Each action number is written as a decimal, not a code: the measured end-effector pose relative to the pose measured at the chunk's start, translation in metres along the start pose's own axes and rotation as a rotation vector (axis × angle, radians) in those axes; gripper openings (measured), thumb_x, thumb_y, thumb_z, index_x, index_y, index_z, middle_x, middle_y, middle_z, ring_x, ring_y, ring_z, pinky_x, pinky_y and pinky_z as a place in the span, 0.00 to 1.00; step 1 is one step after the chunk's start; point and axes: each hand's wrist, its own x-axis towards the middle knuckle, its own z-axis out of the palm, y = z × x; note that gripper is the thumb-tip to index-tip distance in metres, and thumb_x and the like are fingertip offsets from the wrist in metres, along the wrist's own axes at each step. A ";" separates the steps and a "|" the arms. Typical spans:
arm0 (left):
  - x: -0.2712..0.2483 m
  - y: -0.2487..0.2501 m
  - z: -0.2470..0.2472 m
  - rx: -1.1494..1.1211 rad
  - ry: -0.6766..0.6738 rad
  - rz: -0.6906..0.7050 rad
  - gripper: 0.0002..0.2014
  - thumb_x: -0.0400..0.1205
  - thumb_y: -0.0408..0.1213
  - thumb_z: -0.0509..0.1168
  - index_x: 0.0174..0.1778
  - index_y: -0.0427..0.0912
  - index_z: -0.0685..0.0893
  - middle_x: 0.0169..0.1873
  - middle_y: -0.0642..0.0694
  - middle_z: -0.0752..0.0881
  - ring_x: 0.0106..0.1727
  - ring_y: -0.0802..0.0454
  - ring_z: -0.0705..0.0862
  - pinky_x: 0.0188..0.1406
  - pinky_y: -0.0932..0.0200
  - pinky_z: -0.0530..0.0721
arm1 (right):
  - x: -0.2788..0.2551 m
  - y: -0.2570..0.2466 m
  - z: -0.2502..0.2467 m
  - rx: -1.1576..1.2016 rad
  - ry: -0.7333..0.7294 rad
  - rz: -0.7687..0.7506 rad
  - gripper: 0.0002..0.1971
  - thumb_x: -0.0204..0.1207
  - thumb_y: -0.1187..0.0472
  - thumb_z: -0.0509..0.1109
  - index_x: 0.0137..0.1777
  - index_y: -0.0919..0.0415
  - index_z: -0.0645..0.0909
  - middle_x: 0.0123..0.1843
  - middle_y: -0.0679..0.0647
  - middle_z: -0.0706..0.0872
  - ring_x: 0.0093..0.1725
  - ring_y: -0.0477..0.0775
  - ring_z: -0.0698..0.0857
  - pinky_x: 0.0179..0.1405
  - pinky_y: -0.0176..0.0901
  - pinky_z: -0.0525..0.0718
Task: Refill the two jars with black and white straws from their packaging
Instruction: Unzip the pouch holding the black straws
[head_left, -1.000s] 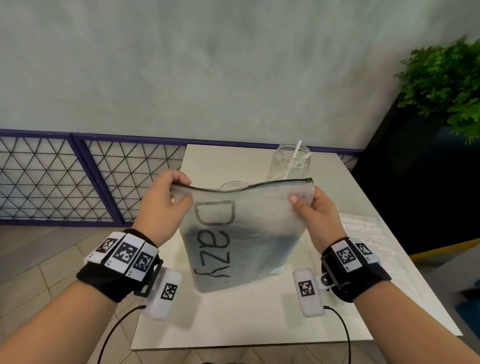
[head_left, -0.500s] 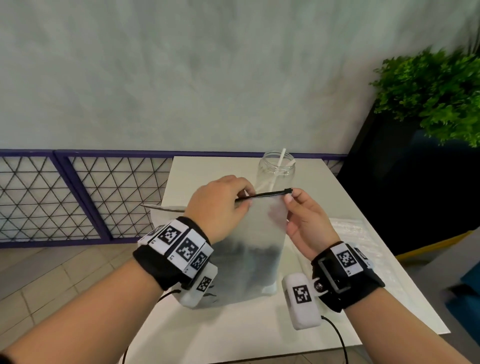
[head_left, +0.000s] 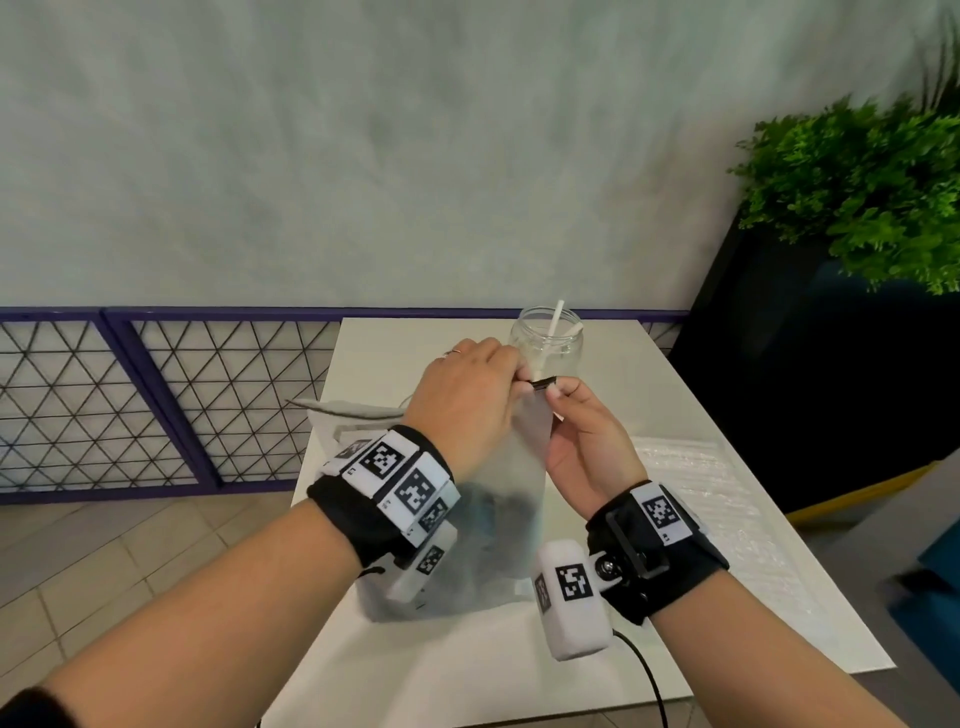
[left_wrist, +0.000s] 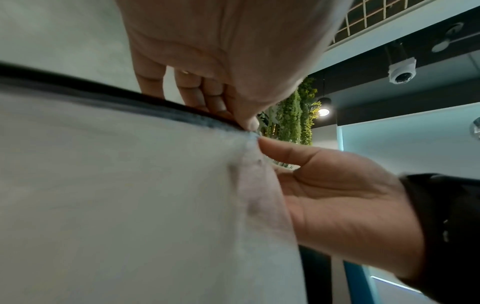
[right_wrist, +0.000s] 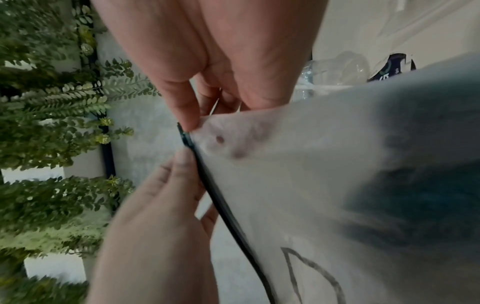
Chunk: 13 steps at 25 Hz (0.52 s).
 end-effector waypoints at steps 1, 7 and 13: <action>-0.003 -0.009 -0.003 0.035 -0.010 -0.022 0.11 0.85 0.45 0.57 0.55 0.45 0.81 0.52 0.47 0.83 0.54 0.45 0.79 0.56 0.49 0.77 | 0.002 -0.003 -0.001 0.025 0.022 -0.025 0.05 0.64 0.63 0.75 0.37 0.57 0.81 0.45 0.61 0.83 0.46 0.57 0.83 0.53 0.50 0.81; -0.052 -0.093 -0.049 0.160 0.023 -0.307 0.10 0.85 0.42 0.56 0.52 0.44 0.80 0.50 0.47 0.82 0.55 0.44 0.79 0.54 0.46 0.78 | 0.009 -0.024 -0.012 0.156 0.137 -0.080 0.11 0.76 0.67 0.65 0.33 0.56 0.79 0.31 0.53 0.87 0.32 0.49 0.87 0.39 0.42 0.89; -0.066 -0.103 -0.056 0.142 0.070 -0.339 0.07 0.86 0.39 0.58 0.52 0.43 0.80 0.47 0.48 0.80 0.53 0.46 0.79 0.50 0.49 0.78 | 0.004 -0.030 -0.014 0.174 0.142 -0.049 0.21 0.81 0.68 0.58 0.28 0.56 0.82 0.31 0.53 0.86 0.32 0.49 0.87 0.35 0.41 0.88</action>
